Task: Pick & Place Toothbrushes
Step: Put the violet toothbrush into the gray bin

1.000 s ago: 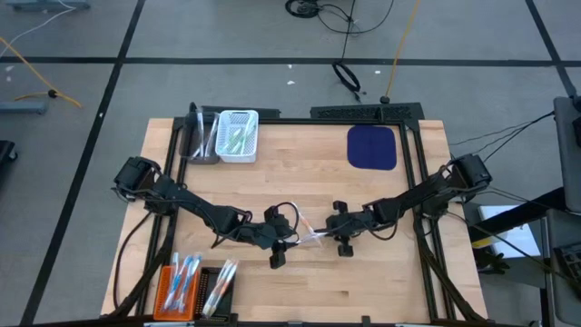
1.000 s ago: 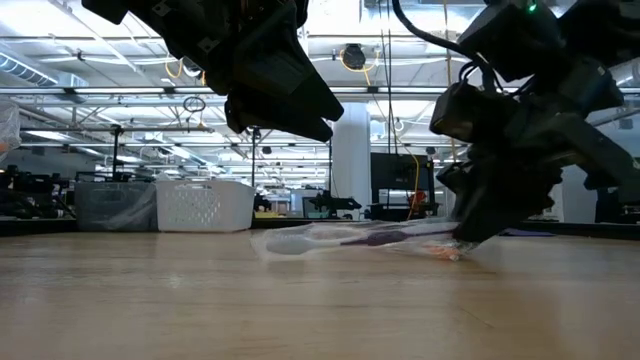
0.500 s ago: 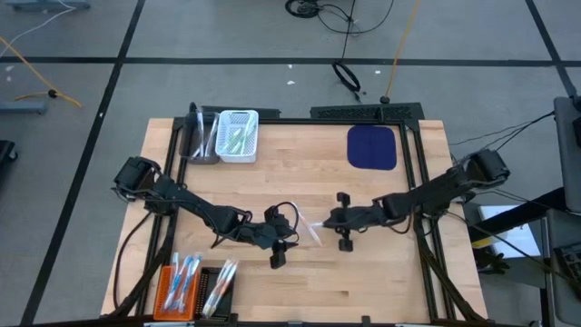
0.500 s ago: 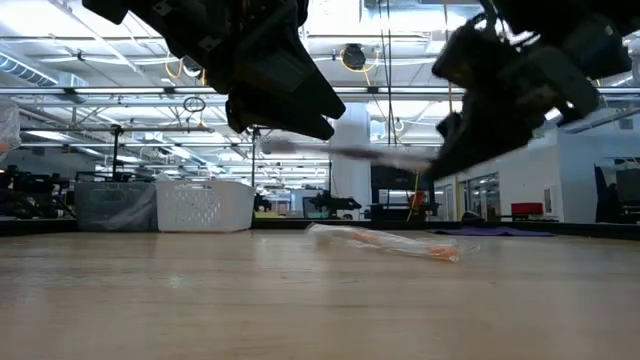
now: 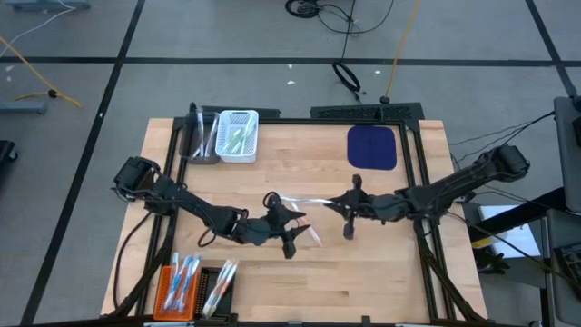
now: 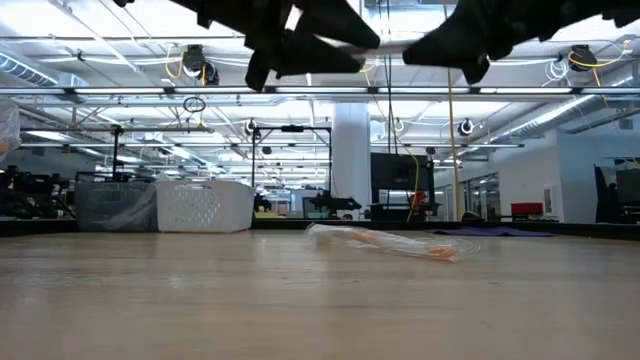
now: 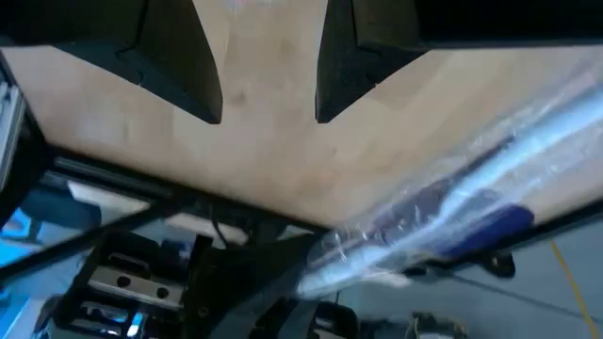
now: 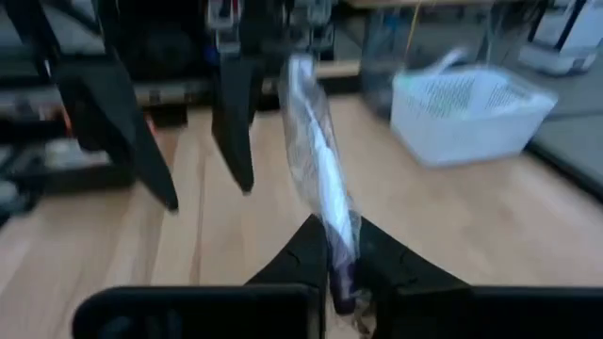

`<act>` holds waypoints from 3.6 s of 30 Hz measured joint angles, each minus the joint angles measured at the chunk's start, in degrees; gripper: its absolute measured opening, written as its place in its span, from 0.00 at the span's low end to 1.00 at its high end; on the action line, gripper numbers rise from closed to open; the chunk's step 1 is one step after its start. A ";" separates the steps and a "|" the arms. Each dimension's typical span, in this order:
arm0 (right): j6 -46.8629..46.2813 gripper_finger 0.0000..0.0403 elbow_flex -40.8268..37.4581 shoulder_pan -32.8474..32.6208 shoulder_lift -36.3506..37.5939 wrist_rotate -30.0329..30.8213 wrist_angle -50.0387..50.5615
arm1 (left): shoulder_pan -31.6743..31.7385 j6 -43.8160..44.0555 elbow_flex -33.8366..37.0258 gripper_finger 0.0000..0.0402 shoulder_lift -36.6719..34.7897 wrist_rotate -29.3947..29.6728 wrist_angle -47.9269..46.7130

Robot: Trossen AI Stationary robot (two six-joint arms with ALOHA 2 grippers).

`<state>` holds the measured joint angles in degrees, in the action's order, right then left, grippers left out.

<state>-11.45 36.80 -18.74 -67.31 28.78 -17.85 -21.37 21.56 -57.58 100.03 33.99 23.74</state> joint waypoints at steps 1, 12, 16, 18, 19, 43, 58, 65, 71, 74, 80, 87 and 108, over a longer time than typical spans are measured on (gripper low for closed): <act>0.48 0.03 0.02 -0.23 0.79 0.88 -0.38 | -0.04 -0.63 0.00 0.44 0.00 0.32 0.93; -0.80 0.03 0.11 -2.05 5.10 8.93 7.39 | -1.98 -1.94 0.04 0.44 -1.36 2.15 -0.10; 0.99 0.03 0.11 -4.34 4.91 8.93 3.76 | -2.03 -1.94 0.02 0.44 -1.53 6.81 0.46; 3.37 0.03 0.11 -5.65 5.03 8.96 1.15 | -2.01 -1.97 0.02 0.44 -1.51 8.22 1.57; 4.81 0.03 0.11 -6.37 5.13 8.96 -0.78 | -1.97 -1.94 0.02 0.44 -1.51 8.47 2.36; 19.24 0.03 0.09 -17.18 4.23 14.51 -15.39 | -1.01 -23.94 0.00 0.44 -1.51 -2.17 33.87; 20.09 0.03 0.09 -16.85 3.08 11.55 -17.59 | 0.94 -24.70 0.00 0.40 -1.51 -11.13 39.47; 20.37 0.03 0.09 -16.85 3.08 11.29 -17.54 | 0.96 -24.90 0.00 0.04 -1.51 -15.13 39.40; 21.22 0.08 0.09 -16.83 3.08 11.58 -17.21 | 1.02 -23.43 0.00 0.01 -1.49 -15.66 39.03; 21.42 0.13 0.07 -16.83 3.09 11.65 -15.67 | 1.12 -23.63 0.00 0.01 -1.49 -14.41 38.55; 20.25 0.18 0.07 -16.81 3.11 11.92 -10.59 | 1.10 -24.24 0.00 0.01 -3.32 -12.81 35.06; 18.73 0.26 0.07 -16.56 3.13 11.93 -8.93 | 0.97 -23.34 0.00 0.00 -9.98 -8.99 22.84; 13.49 0.30 0.07 -12.35 3.13 11.47 -5.39 | 2.30 1.98 -0.04 0.00 -38.50 28.92 -45.33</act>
<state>2.04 36.86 -31.09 -64.18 40.25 -23.24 -19.07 23.54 -57.63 61.52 62.91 -21.59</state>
